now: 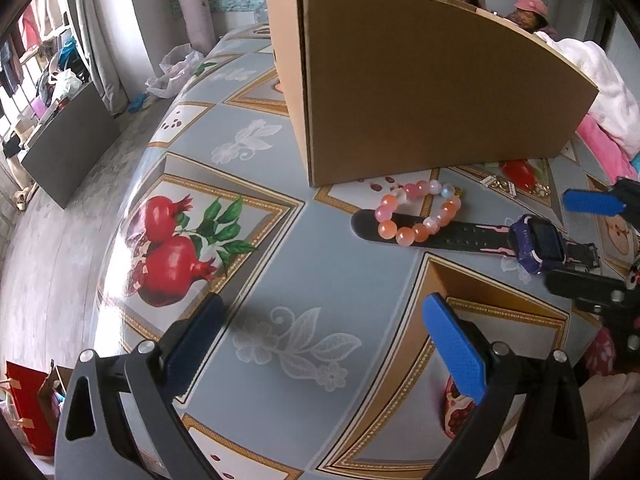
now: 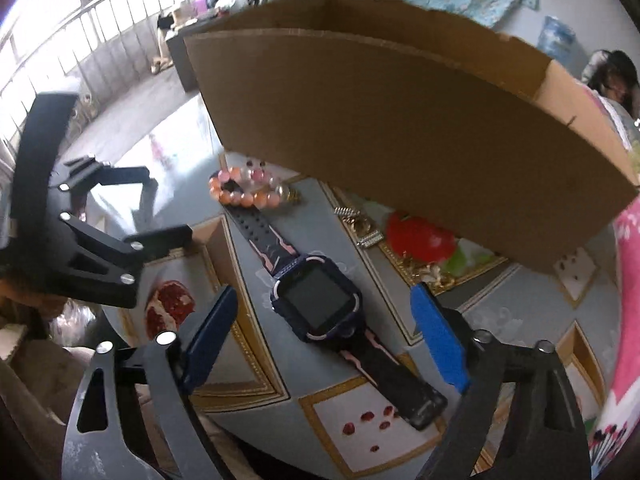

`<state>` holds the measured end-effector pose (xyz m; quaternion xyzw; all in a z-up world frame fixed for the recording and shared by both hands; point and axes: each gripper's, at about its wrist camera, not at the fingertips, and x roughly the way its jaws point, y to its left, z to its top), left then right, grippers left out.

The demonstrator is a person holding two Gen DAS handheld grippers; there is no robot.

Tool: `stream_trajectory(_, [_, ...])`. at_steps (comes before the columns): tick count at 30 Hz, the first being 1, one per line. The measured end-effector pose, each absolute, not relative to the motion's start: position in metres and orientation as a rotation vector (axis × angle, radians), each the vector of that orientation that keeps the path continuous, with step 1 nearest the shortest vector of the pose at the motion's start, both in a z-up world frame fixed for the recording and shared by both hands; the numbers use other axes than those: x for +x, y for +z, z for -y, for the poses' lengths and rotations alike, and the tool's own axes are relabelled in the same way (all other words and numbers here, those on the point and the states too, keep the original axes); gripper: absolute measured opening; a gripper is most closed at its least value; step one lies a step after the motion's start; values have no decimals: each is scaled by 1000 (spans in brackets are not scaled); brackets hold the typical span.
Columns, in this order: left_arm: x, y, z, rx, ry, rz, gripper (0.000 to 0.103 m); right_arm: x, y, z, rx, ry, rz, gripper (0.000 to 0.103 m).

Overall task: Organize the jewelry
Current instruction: 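Move the right tool to the purple smartwatch and grip its face, then grip the watch strap end with the left tool while the right tool holds the watch face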

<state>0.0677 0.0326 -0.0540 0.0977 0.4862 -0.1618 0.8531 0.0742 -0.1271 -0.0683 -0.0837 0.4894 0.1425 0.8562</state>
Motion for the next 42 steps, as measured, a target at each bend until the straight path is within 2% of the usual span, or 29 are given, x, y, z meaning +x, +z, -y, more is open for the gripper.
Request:
stream_trajectory(5, [76,-49,-33,209,-334,-985,97,76,-78,124,-197,297,-1065,61])
stream_trajectory(12, [87,-49,-21,242,-373,-983,97,72,-75,122,-224,325,-1059,57])
stream_trajectory(16, [97,-51,-24,162,-381,-1011,97,70,-72,125,-236,361,-1047,48])
stream_trajectory(42, [152,-57,-37,119,-248,-999,99,26,-59,150,-303,506,-987,47])
